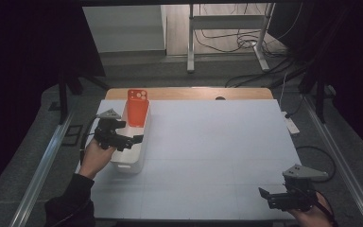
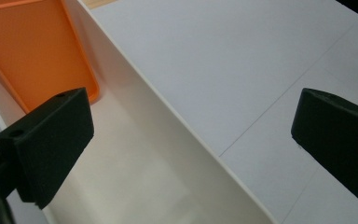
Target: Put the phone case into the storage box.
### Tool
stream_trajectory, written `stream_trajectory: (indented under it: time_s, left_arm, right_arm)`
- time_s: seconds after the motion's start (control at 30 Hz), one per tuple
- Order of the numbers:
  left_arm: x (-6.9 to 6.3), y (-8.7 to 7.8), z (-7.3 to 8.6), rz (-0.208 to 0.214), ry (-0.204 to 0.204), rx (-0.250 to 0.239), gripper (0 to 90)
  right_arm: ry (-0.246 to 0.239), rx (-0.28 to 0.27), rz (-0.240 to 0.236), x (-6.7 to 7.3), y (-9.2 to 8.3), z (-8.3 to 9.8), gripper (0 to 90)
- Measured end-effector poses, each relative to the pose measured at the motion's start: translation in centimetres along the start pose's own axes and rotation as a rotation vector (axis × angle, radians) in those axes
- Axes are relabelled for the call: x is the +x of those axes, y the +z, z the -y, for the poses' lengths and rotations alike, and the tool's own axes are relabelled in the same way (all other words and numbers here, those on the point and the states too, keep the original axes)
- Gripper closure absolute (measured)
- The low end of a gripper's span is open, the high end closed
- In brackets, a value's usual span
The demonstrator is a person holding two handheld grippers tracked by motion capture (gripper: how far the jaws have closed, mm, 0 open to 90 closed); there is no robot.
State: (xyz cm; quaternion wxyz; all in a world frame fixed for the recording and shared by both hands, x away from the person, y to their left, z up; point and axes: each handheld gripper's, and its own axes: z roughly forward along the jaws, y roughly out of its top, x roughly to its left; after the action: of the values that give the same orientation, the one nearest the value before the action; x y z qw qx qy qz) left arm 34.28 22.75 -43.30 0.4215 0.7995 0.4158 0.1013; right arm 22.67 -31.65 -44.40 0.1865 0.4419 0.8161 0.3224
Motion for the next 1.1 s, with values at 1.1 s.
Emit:
stream_trajectory:
  time_s: [1.1]
  left_arm:
    - [-3.7,-2.0,3.6,-0.045,0.037,-0.023,0.0]
  right_arm:
    - [0.011,-0.003,-0.003,-0.2,0.0,0.0,0.0]
